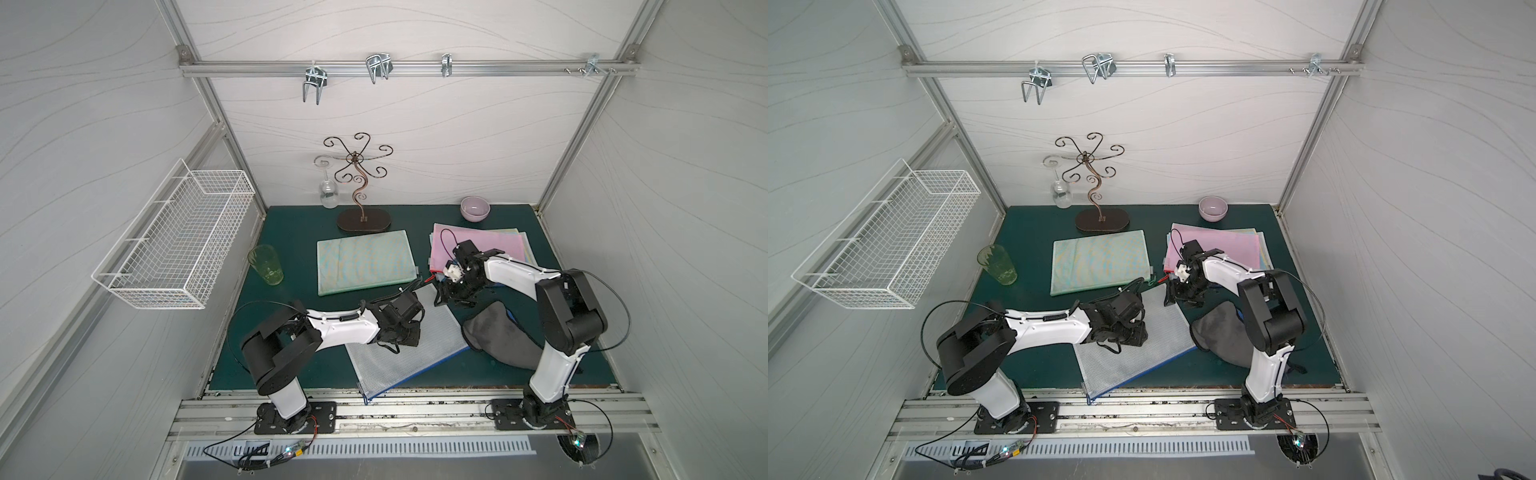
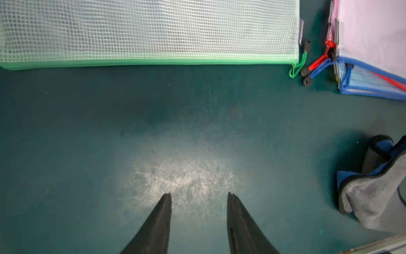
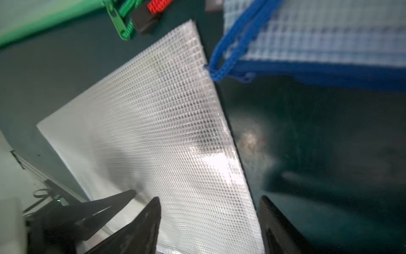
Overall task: Wipe the document bag
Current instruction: Pick up the document bag from the center of the board.
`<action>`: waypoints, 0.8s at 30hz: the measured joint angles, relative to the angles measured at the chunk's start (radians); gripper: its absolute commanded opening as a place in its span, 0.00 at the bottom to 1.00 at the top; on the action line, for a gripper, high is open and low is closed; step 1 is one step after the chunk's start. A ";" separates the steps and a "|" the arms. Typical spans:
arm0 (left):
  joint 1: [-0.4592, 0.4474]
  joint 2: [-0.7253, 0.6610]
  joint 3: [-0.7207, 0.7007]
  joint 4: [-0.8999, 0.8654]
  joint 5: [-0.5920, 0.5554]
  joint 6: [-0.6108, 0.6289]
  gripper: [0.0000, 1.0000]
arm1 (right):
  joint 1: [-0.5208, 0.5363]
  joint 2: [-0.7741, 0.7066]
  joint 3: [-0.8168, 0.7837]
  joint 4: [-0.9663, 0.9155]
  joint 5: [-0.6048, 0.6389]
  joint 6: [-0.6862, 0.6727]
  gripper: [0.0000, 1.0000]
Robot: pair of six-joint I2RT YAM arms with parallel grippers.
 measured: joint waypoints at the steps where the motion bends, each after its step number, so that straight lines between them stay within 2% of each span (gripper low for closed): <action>1: 0.005 -0.007 -0.008 0.001 -0.003 -0.006 0.41 | 0.018 0.011 0.005 -0.005 0.021 -0.008 0.72; 9: 0.042 -0.051 -0.063 0.022 -0.012 -0.030 0.41 | 0.108 0.003 0.003 0.011 0.193 -0.020 0.73; 12: 0.045 -0.063 -0.081 0.036 -0.014 -0.034 0.41 | 0.132 -0.009 -0.016 0.025 0.249 -0.021 0.71; 15: 0.047 -0.071 -0.093 0.048 -0.013 -0.035 0.41 | 0.135 -0.005 -0.013 0.027 0.225 -0.042 0.70; 19: 0.048 -0.076 -0.105 0.064 -0.013 -0.044 0.40 | 0.146 0.002 -0.009 0.026 0.174 -0.066 0.61; 24: 0.048 -0.086 -0.129 0.091 -0.014 -0.057 0.40 | 0.179 -0.006 -0.048 0.092 -0.006 -0.054 0.51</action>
